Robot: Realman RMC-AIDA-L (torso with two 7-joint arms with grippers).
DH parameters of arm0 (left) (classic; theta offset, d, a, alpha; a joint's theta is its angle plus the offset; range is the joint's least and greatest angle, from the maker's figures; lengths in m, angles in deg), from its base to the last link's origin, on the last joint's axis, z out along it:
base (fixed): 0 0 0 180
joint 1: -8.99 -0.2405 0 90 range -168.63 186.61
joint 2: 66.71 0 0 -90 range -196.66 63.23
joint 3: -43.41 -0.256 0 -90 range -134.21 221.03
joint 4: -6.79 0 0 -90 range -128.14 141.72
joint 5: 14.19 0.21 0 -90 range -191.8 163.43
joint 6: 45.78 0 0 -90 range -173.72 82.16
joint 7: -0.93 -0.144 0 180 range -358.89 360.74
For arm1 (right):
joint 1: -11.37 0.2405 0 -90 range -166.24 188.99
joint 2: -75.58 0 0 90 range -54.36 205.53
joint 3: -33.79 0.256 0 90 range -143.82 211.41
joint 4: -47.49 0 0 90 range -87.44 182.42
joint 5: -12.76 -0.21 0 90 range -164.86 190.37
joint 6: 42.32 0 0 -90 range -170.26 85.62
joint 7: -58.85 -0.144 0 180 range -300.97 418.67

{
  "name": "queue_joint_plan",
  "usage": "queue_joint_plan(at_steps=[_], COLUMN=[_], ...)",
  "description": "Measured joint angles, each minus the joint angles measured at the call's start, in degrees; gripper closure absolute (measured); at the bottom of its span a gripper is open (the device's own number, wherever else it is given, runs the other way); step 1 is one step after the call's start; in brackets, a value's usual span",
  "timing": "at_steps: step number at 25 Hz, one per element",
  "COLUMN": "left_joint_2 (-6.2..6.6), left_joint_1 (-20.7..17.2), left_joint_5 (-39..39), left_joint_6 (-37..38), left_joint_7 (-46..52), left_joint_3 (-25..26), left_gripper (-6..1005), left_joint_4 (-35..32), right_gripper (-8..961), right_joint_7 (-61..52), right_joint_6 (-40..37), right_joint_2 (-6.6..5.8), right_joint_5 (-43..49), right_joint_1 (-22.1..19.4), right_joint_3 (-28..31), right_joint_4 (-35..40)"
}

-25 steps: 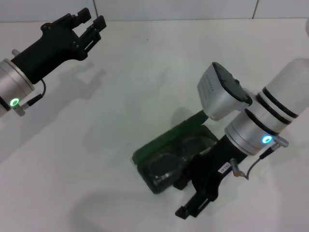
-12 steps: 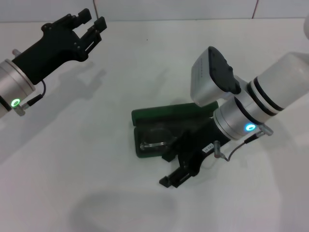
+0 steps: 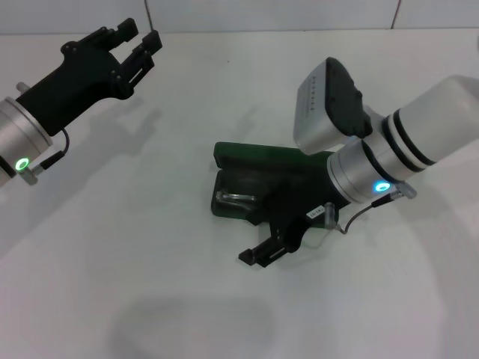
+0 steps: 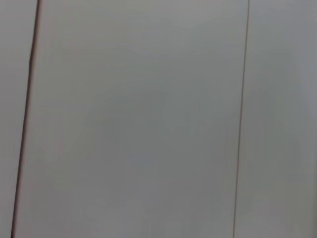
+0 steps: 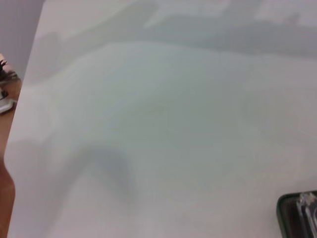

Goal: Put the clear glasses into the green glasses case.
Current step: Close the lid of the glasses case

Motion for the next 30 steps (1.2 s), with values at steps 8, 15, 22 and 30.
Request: queue_joint_plan(at_steps=[8, 15, 22, 30], left_joint_2=[-0.39, -0.36, -1.08, 0.55], left_joint_1=[-0.64, -0.29, 2.12, 8.59], left_joint_5=[-9.78, -14.01, -18.91, -22.58], left_joint_6=[1.46, 2.35, 11.69, 9.96], left_joint_7=[-4.60, -8.34, -29.46, -21.03], left_joint_3=[-0.05, 0.37, 0.28, -3.57], left_gripper=[549, 547, 526, 486], left_joint_4=[4.68, 8.72, 19.58, 24.92], right_gripper=[188, 188, 188, 188], right_joint_7=[2.82, 12.48, 24.59, 55.38], right_joint_6=[-10.61, -18.99, -16.15, -13.83], right_joint_2=[-0.57, -0.23, 0.00, 0.10], right_joint_5=[4.50, 4.29, -4.05, -31.00], right_joint_1=[-7.90, -19.75, -26.23, -27.21], right_joint_3=[10.29, 28.58, 41.54, 42.76], right_joint_4=[10.77, 17.36, 11.31, -7.37])
